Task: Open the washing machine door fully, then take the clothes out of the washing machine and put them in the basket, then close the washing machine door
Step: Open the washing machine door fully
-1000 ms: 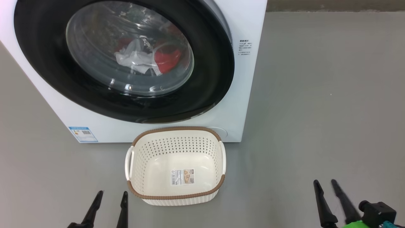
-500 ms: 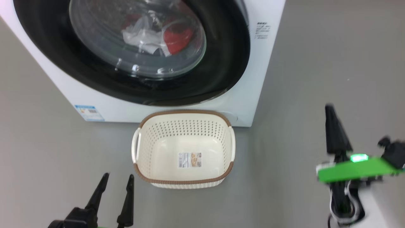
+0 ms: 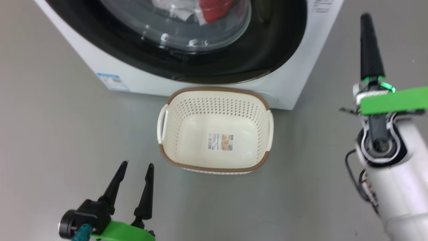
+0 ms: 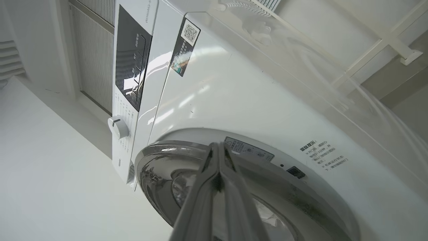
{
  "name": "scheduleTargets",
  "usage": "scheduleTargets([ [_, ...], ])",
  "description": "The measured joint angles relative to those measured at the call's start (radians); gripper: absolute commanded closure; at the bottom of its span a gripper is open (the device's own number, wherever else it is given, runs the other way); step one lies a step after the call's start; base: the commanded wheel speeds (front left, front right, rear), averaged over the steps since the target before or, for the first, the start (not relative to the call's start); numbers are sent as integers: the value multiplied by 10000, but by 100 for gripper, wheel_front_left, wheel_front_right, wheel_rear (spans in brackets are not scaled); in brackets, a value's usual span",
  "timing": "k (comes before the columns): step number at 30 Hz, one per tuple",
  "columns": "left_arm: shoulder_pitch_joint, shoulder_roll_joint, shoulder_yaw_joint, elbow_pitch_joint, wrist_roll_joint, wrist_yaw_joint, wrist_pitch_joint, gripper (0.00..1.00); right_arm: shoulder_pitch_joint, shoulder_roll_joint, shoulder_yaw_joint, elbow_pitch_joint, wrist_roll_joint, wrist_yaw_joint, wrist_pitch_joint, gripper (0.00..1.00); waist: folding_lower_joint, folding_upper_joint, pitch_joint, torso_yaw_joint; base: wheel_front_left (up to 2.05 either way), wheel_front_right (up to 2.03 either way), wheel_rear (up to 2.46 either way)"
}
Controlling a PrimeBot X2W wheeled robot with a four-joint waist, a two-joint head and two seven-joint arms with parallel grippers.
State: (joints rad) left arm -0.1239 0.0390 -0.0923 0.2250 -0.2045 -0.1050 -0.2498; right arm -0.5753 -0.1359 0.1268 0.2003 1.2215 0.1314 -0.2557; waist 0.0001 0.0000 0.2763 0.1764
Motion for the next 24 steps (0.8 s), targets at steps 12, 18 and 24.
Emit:
scheduleTargets([
  [12,-750,-13,-355,31,-422,2,-29,0,-2016,-1540,525,360,3392,-2,1538,100,-1,0,1190,746,0,0,0],
  [18,-1006,-31,-447,50,-518,2,-29,0,-2650,-1875,426,780,4188,-2,2932,100,0,0,1594,969,0,0,0],
  [24,-1260,-48,-581,59,-619,2,-33,0,-3417,-2084,217,1388,4652,-2,4401,100,0,0,1992,1174,0,0,0],
])
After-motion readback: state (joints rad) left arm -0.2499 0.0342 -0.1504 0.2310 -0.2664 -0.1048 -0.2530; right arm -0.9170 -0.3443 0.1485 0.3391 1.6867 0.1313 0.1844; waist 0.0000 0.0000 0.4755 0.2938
